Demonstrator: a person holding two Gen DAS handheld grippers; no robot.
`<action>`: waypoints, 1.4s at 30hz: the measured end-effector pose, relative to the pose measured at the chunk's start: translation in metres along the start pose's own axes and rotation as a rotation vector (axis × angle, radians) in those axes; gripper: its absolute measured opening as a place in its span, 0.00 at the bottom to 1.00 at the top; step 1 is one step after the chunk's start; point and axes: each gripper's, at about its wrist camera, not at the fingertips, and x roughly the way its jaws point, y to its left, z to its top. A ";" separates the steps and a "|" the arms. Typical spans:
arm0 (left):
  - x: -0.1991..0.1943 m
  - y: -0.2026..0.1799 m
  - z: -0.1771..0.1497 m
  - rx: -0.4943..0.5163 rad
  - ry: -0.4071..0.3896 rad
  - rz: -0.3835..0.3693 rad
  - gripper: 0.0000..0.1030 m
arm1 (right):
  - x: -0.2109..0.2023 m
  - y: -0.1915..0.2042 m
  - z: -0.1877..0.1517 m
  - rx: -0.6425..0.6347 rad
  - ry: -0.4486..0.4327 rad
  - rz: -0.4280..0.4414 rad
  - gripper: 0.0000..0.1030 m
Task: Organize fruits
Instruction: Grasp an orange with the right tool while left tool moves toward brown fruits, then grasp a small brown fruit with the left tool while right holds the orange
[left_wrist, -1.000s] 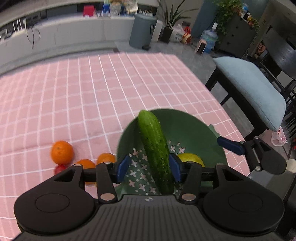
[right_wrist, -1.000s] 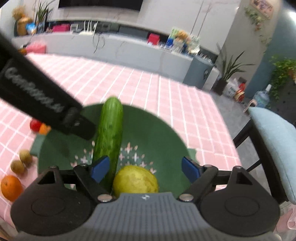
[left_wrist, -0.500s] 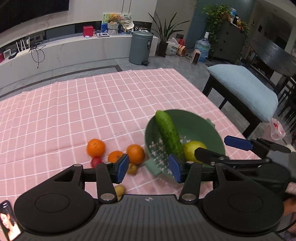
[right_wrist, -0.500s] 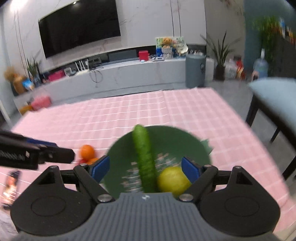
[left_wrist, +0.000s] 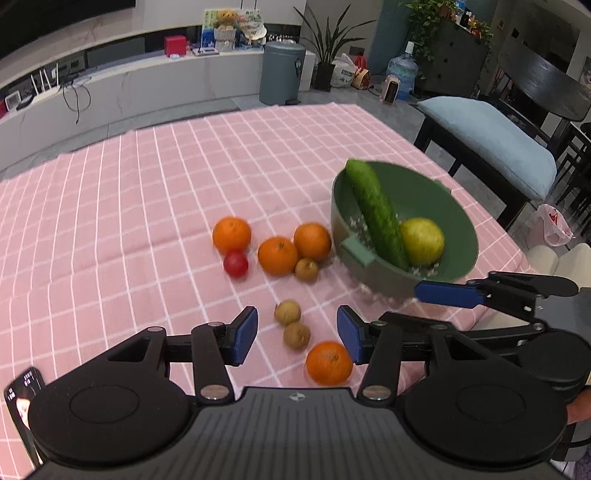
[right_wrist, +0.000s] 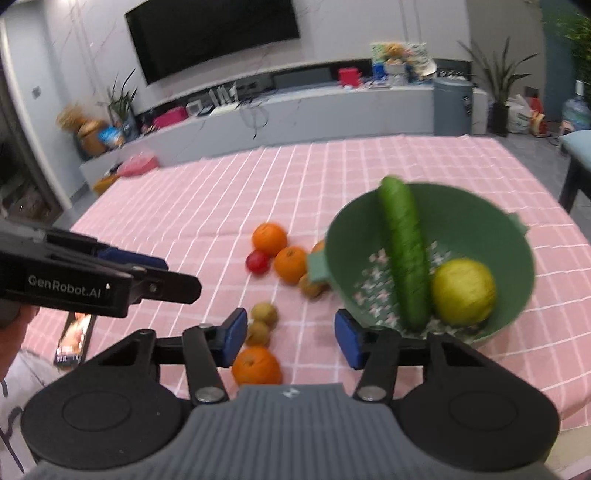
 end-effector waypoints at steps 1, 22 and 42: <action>0.003 0.002 -0.003 -0.004 0.008 -0.004 0.57 | 0.005 0.003 -0.002 -0.008 0.013 0.011 0.46; 0.038 0.026 -0.039 -0.079 0.071 -0.037 0.56 | 0.061 0.032 -0.027 -0.143 0.178 0.013 0.38; 0.070 0.017 -0.022 -0.091 0.069 -0.088 0.56 | 0.055 -0.003 -0.020 -0.031 0.177 -0.137 0.37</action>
